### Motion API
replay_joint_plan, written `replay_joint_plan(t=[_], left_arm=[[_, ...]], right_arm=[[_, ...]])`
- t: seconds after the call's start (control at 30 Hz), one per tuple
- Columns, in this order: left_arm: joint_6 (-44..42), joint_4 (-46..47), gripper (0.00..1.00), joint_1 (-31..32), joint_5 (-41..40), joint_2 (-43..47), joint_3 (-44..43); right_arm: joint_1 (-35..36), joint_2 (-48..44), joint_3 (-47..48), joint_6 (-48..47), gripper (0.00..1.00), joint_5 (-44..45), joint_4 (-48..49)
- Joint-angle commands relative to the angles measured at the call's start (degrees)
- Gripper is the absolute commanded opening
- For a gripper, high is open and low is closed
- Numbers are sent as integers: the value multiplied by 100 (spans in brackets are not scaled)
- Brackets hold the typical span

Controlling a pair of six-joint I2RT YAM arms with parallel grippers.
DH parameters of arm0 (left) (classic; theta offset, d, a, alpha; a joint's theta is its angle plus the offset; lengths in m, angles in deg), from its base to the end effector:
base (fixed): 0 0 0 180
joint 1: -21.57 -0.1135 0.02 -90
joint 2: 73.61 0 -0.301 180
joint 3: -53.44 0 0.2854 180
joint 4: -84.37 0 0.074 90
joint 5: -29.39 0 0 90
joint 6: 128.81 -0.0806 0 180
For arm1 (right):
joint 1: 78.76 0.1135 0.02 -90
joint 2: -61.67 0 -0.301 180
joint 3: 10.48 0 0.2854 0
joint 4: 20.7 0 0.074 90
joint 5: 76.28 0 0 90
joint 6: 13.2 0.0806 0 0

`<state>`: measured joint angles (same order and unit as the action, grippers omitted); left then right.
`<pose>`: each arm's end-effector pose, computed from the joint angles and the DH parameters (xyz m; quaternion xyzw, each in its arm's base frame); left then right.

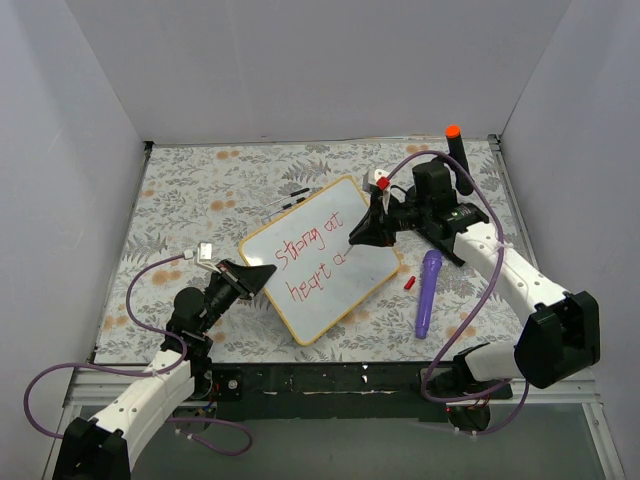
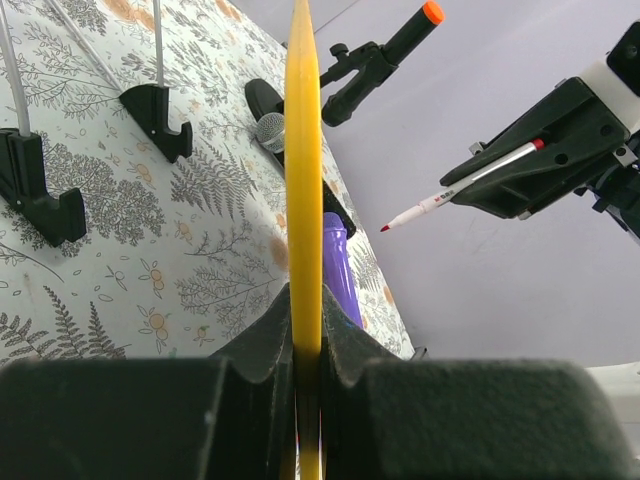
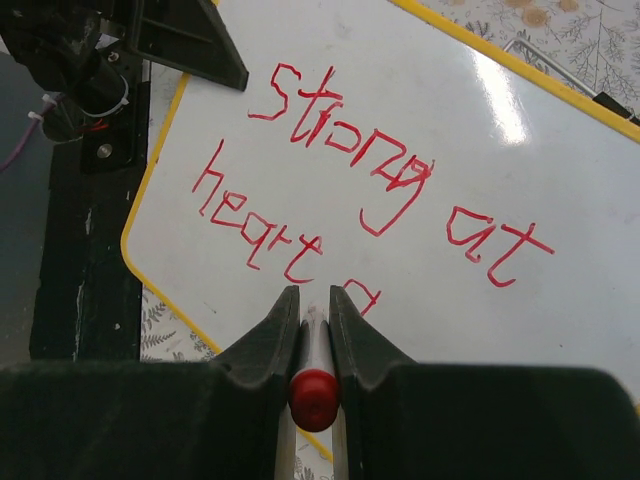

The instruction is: Write a sentence on the whiteboard

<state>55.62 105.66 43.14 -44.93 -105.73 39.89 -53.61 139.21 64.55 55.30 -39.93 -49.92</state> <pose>0.1659 -0.0890 0.1898 -0.3266 0.6087 -0.6579 0.3001 0.2836 0.2049 0.3309 -0.5104 0.6288 0.4078 0.4217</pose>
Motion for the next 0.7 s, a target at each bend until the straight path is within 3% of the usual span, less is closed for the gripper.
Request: replay_joint_plan(t=[0.0,0.67], left_arm=[[137,1069,0,15,49,92,264],[110,1043,0,15,93,162,220]], right_arm=[[-36,-81,65,-127,1,-234,73],[-238,-37,-58,-136,1,-207,311]])
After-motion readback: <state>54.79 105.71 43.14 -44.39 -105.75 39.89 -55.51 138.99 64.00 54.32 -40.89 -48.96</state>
